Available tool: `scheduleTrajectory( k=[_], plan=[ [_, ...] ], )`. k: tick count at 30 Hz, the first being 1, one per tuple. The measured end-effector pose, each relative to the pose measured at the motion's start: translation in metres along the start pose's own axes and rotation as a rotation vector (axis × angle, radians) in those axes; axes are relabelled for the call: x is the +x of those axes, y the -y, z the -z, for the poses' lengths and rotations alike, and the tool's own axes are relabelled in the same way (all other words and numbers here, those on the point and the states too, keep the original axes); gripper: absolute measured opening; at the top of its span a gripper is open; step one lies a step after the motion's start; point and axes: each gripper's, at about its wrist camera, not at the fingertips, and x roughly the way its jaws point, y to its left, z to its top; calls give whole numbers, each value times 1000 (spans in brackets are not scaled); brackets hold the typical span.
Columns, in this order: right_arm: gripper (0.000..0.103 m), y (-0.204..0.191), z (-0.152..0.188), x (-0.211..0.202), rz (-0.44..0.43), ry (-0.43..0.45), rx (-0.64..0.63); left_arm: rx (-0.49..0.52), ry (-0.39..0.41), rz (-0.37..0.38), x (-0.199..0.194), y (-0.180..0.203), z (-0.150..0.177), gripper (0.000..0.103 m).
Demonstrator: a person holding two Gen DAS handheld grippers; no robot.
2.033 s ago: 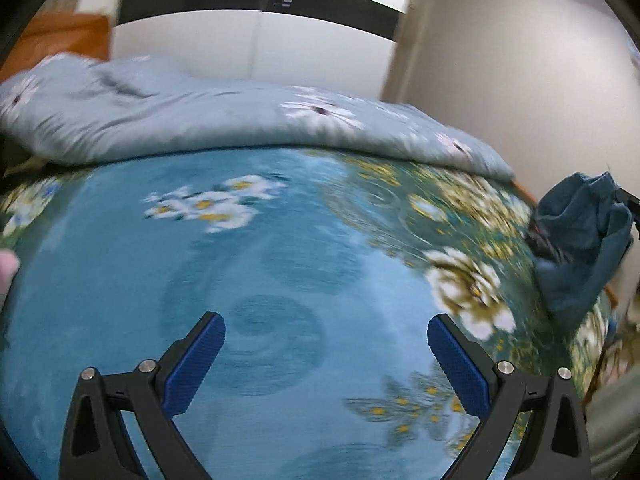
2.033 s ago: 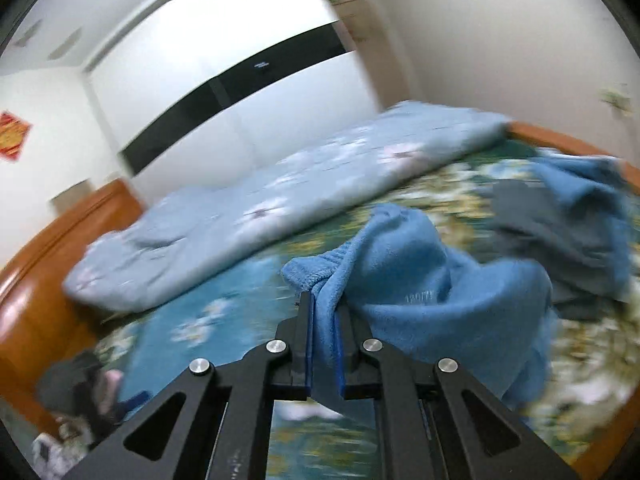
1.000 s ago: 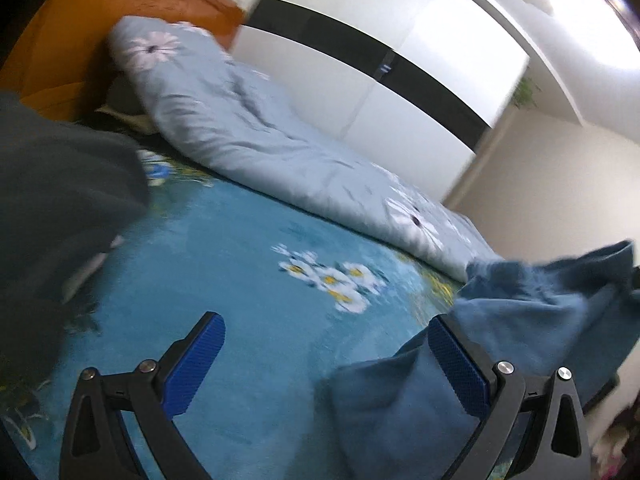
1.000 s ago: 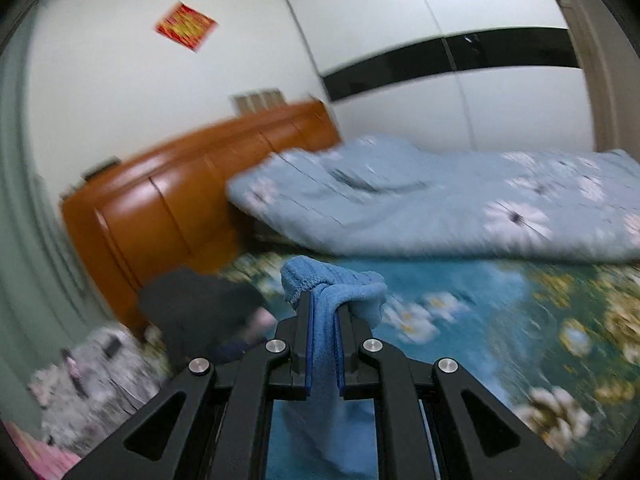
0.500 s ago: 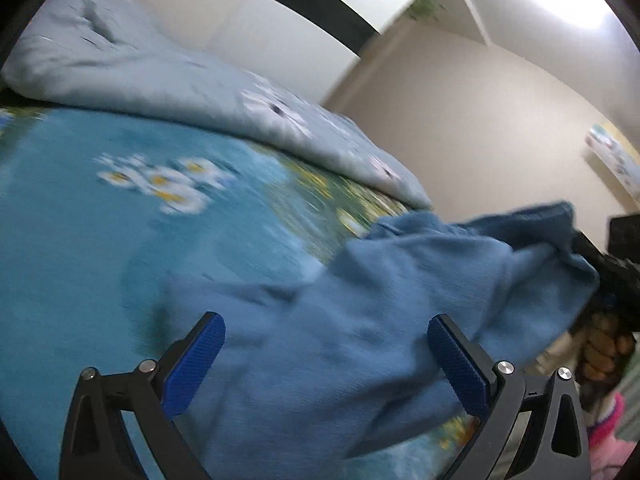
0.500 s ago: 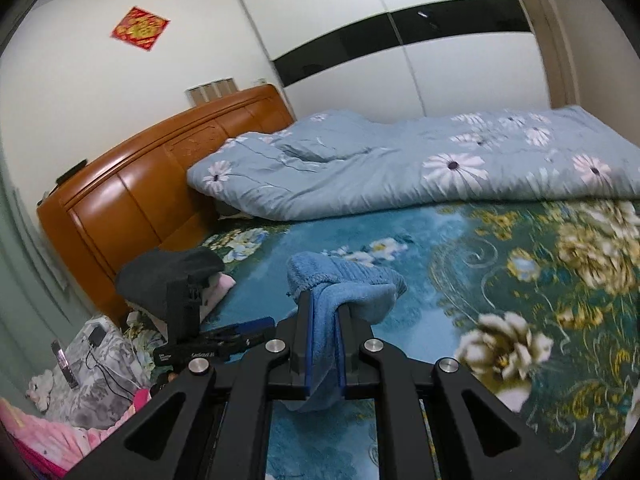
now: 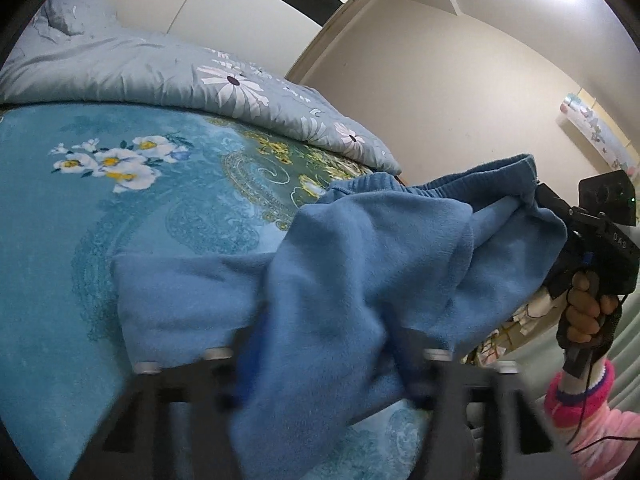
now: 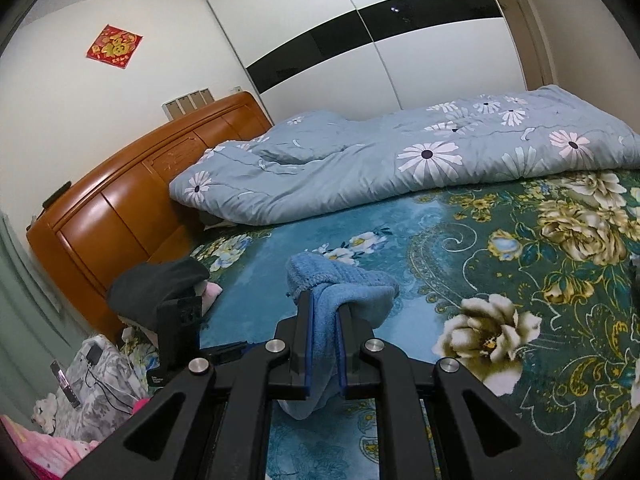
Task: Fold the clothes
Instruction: 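Carry the garment up with the right tool while the left tool grasps its other edge, then hold the light blue garment with both tools and shake it out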
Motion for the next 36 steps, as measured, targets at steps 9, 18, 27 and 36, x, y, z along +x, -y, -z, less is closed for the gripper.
scheduleTrajectory(
  k=[9, 18, 27, 36],
  plan=[
    [10, -5, -20, -6, 0, 24, -4, 86, 161, -125, -43, 29, -30, 10],
    [10, -69, -80, -57, 17, 199, -207, 287, 426, -323, -156, 122, -96, 2],
    [10, -117, -88, -113, 48, 290, -389, 339, 558, -286, -216, 159, -84, 1],
    [10, -104, -80, -125, -78, 268, -399, 23, 268, 162, -91, 85, -96, 61]
  ],
)
